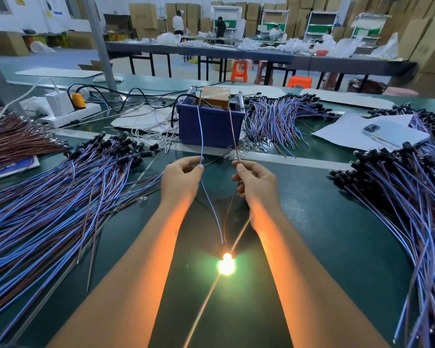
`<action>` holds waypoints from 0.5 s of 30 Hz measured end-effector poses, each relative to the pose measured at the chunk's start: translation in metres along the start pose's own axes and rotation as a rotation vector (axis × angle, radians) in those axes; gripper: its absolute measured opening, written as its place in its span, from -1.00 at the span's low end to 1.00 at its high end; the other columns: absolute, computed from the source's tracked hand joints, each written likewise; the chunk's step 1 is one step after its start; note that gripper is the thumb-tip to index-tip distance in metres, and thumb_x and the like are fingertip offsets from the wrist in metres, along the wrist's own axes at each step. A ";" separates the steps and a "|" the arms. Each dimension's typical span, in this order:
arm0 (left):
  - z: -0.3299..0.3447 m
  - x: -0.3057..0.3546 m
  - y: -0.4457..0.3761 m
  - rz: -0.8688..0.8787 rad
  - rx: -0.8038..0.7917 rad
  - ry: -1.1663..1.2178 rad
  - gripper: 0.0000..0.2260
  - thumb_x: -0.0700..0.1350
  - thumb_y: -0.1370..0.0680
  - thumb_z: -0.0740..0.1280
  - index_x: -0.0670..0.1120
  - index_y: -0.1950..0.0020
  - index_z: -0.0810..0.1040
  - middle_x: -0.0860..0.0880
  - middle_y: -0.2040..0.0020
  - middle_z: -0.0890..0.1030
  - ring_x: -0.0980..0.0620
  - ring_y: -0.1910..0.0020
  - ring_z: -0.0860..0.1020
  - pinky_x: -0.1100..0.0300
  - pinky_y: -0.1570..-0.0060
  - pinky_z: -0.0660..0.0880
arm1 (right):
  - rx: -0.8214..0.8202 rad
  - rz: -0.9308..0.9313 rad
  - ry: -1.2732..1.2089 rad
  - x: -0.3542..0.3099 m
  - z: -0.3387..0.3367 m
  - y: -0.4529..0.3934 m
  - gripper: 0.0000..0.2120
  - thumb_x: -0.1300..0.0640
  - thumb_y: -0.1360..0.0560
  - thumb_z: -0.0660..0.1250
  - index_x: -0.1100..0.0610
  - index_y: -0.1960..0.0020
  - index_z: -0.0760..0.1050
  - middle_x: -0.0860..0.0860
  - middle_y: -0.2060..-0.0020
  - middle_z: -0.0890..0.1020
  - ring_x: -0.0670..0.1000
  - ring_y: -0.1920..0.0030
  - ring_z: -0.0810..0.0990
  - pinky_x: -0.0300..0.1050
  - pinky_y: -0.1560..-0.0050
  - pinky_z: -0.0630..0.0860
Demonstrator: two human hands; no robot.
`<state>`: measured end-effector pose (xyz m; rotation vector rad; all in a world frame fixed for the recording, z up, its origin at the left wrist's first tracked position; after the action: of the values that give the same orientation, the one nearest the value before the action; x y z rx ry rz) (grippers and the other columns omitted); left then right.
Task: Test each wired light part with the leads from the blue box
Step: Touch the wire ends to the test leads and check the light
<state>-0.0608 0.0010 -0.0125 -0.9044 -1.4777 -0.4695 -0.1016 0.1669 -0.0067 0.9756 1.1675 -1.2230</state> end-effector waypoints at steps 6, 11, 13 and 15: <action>0.003 0.009 0.006 -0.014 -0.052 0.010 -0.86 -0.19 -0.53 0.36 -0.01 -0.02 0.65 -0.01 0.22 0.64 0.03 0.27 0.57 0.06 0.07 0.56 | -0.102 -0.139 0.194 0.002 0.012 0.004 -0.84 0.24 -0.57 0.29 0.05 0.05 0.61 -0.06 0.36 0.58 -0.20 0.36 0.49 -0.35 0.31 0.42; 0.013 0.017 0.012 -0.091 -0.146 0.181 -0.83 -0.21 -0.55 0.30 -0.02 0.07 0.68 -0.02 0.23 0.63 0.09 0.35 0.50 0.21 0.34 0.44 | -0.176 -0.291 0.325 0.000 0.025 0.008 -0.79 0.30 -0.50 0.36 -0.01 0.10 0.62 -0.07 0.29 0.65 -0.14 0.28 0.57 -0.24 0.16 0.52; 0.015 0.017 0.011 -0.119 -0.171 0.227 -0.82 -0.18 -0.56 0.28 -0.03 0.12 0.68 0.02 0.29 0.57 0.15 0.45 0.41 0.31 0.45 0.33 | -0.169 -0.289 0.313 0.001 0.023 0.007 -0.78 0.31 -0.48 0.37 -0.01 0.13 0.62 -0.06 0.32 0.64 -0.12 0.30 0.56 -0.24 0.17 0.49; 0.014 0.016 0.011 -0.112 -0.186 0.210 -0.86 -0.13 -0.55 0.33 -0.04 0.13 0.68 0.08 0.37 0.53 0.17 0.50 0.34 0.34 0.48 0.29 | -0.187 -0.276 0.309 0.001 0.024 0.007 -0.82 0.28 -0.48 0.39 0.00 0.14 0.63 -0.05 0.34 0.64 -0.12 0.32 0.55 -0.23 0.19 0.47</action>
<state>-0.0598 0.0223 -0.0019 -0.8912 -1.3118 -0.7712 -0.0916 0.1444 -0.0043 0.9027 1.6742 -1.1762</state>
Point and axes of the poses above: each hand's wrist, its own y-axis away from the middle knuckle, its own z-axis out of the palm, x = y × z, the point moved 5 cm from there along -y, towards the middle knuckle
